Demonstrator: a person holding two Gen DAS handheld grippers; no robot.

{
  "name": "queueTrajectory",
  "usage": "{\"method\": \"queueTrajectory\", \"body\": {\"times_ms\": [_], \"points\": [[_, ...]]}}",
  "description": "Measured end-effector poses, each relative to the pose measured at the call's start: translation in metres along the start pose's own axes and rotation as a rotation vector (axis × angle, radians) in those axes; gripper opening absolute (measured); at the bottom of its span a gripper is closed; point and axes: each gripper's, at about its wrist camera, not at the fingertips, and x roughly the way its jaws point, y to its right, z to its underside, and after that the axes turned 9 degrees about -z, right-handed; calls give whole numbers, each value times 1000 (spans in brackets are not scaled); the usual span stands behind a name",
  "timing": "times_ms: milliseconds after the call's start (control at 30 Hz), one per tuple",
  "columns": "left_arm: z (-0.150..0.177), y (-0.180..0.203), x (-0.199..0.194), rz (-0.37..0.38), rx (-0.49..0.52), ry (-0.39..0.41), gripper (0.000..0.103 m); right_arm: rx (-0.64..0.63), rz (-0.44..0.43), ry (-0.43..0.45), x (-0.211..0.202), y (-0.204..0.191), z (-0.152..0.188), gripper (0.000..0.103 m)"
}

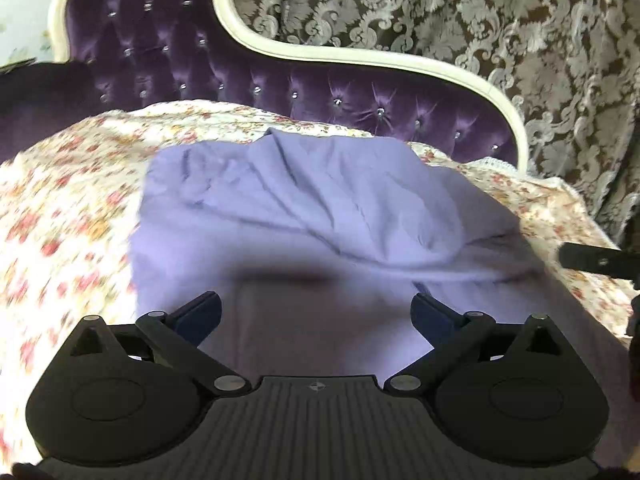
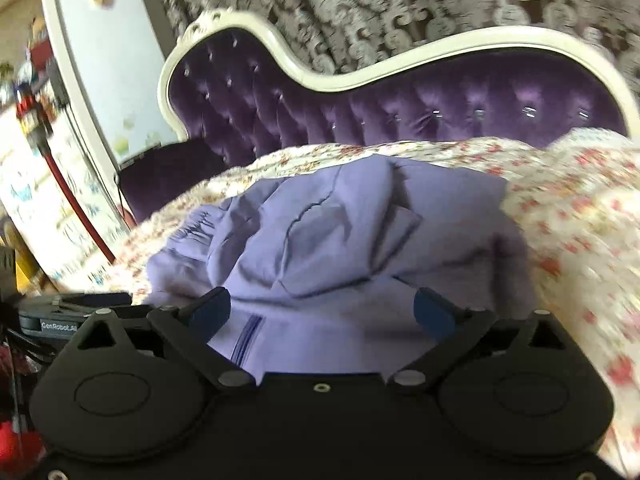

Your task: Fold small clothes

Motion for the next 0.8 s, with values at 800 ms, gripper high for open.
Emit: {"method": "queueTrajectory", "body": {"times_ms": [800], "points": [[103, -39, -51, -96, -180, -198, 103, 129, 71, -77, -115, 25, 77, 102]]}}
